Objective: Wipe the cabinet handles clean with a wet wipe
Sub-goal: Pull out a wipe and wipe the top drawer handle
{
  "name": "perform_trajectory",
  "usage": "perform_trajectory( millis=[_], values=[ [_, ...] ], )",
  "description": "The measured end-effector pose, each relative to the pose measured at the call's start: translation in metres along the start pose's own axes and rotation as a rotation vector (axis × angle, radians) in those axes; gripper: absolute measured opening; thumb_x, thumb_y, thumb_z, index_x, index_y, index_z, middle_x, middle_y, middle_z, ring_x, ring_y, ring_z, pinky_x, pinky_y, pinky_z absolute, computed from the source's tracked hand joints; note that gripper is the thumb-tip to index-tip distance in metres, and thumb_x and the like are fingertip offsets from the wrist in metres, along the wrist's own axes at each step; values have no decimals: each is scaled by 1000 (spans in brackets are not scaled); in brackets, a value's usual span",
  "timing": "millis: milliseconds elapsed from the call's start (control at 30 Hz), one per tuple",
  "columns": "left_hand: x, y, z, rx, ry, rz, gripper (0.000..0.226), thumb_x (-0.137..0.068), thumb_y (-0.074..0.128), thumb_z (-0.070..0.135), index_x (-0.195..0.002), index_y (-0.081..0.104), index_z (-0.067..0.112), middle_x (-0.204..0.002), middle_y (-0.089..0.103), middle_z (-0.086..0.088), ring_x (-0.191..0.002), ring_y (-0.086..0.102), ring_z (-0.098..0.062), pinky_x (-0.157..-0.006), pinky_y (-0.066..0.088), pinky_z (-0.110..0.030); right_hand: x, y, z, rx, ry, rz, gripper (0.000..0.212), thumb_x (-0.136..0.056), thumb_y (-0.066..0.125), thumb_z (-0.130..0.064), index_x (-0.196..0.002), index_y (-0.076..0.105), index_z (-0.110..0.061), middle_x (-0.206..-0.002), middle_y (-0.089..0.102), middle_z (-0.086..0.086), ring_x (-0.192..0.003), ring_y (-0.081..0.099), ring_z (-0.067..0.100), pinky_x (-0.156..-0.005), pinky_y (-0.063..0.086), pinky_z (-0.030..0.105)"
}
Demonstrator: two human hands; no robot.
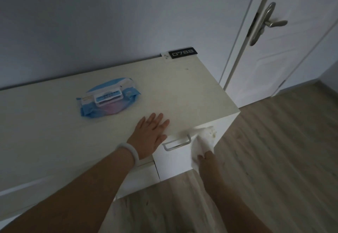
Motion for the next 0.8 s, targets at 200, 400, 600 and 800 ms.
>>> perform_trajectory(
  millis=[200,400,600,800],
  values=[
    [-2,12,-11,-161,86,18,61,-101,16,53,-155,20,26,-163,19,-3,-149,19,-24,-117,14,-45,-20,29,6,151,-58,-258,27,-82,59,-5,-108,54,-2,-110,55,15,-98,55,31,-69,50,29],
    [-3,11,-13,-130,90,60,61,-99,24,52,-155,22,27,-163,19,-2,-150,19,-23,-118,16,-46,-39,11,2,76,-146,-42,25,-94,39,7,-86,63,6,-84,62,14,-84,60,28,-56,49,20],
    [-3,12,-12,-135,93,58,61,-100,20,54,-155,20,27,-163,16,-2,-150,15,-23,-119,16,-47,-36,26,-33,-149,-235,8,26,-87,52,7,-104,55,-12,-96,65,1,-70,69,11,-58,53,24],
    [-3,13,-14,-119,89,61,63,-100,12,56,-155,19,27,-163,16,-3,-151,14,-23,-118,15,-47,-46,37,-25,16,-153,113,16,-90,45,0,-84,51,-14,-65,42,-1,-57,36,10,-51,31,19]
  ],
)
Point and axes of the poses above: each hand's wrist, its own x-axis away from the middle knuckle, its own y-axis out of the palm, z = x × y, the point moved 8 cm from there along -x, towards the middle knuckle
